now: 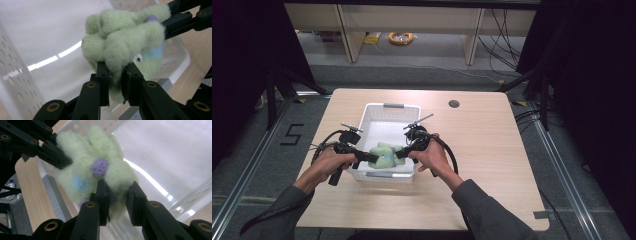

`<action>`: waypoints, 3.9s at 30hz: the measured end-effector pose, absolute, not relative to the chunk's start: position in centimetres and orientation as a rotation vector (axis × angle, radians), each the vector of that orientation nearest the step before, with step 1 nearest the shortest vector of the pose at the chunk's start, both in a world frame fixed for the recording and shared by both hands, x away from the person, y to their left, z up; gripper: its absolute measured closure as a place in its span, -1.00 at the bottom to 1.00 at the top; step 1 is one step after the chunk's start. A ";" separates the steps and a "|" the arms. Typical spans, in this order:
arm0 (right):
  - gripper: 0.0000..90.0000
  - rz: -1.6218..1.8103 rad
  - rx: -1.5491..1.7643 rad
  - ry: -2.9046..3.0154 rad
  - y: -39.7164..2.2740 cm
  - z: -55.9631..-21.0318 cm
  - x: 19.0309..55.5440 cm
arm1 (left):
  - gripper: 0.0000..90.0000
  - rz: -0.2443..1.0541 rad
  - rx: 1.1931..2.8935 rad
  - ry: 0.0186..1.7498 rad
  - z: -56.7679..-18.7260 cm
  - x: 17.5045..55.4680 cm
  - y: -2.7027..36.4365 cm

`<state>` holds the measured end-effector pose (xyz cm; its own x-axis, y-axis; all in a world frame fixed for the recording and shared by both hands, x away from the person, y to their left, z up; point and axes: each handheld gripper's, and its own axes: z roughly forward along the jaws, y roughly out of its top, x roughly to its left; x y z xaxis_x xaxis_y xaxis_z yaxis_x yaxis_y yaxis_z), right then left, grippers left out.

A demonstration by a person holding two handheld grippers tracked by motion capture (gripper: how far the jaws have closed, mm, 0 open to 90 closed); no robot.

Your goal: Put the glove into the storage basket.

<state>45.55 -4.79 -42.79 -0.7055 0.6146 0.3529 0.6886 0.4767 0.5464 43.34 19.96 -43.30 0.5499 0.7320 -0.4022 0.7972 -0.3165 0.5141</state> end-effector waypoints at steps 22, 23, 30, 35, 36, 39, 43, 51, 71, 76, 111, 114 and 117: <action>0.61 -0.886 -1.154 -2.696 -3.4 -44.9 45.8 | 0.63 -0.139 2.230 1.242 -45.5 44.4 19.3; 0.59 -0.875 -1.150 -2.708 -3.3 -45.1 45.8 | 0.61 -0.137 2.240 1.241 -45.5 44.4 19.3; 0.46 -0.833 -1.159 -2.734 -2.9 -45.1 45.7 | 0.51 -0.093 2.278 1.244 -45.8 44.4 19.1; 0.34 -0.840 -1.159 -2.770 -2.8 -44.7 45.8 | 0.33 -0.044 2.268 1.280 -45.6 44.6 19.1; 0.34 -0.844 -1.157 -2.778 -2.8 -44.5 45.8 | 0.29 -0.036 2.274 1.281 -45.4 44.6 19.1; 0.29 -0.857 -1.161 -2.780 -3.0 -44.0 45.8 | 0.20 -0.001 2.261 1.296 -45.0 44.5 19.1; 0.23 -0.902 -1.172 -2.776 -3.5 -43.4 45.9 | 0.09 0.046 2.220 1.311 -44.3 44.3 19.1; 0.11 -1.024 -1.149 -2.773 -5.5 -41.6 45.6 | -0.05 0.096 2.171 1.295 -42.8 43.3 18.9; -0.20 -1.258 -1.133 -2.709 -10.4 -39.4 43.9 | -0.54 0.110 1.991 1.262 -41.3 40.3 18.2; -0.24 -1.299 -1.124 -2.697 -11.9 -39.1 43.5 | -0.64 0.089 1.954 1.221 -40.9 39.1 18.1; -0.34 -1.443 -1.171 -2.673 -19.5 -40.9 38.4 | -0.64 0.000 1.901 0.979 -42.4 31.4 12.8; -0.34 -1.448 -1.186 -2.671 -19.7 -40.9 37.7 | -0.64 -0.029 1.891 0.970 -43.1 31.0 12.5; -0.35 -1.479 -1.156 -2.687 -20.0 -41.3 37.2 | -0.64 -0.009 1.904 0.963 -43.6 30.6 12.2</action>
<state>37.25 -20.04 -41.29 -0.7432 0.6368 0.2055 0.5143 0.3472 0.7842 30.57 12.23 -43.58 0.6877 0.6141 -0.3871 0.6210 -0.2214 0.7519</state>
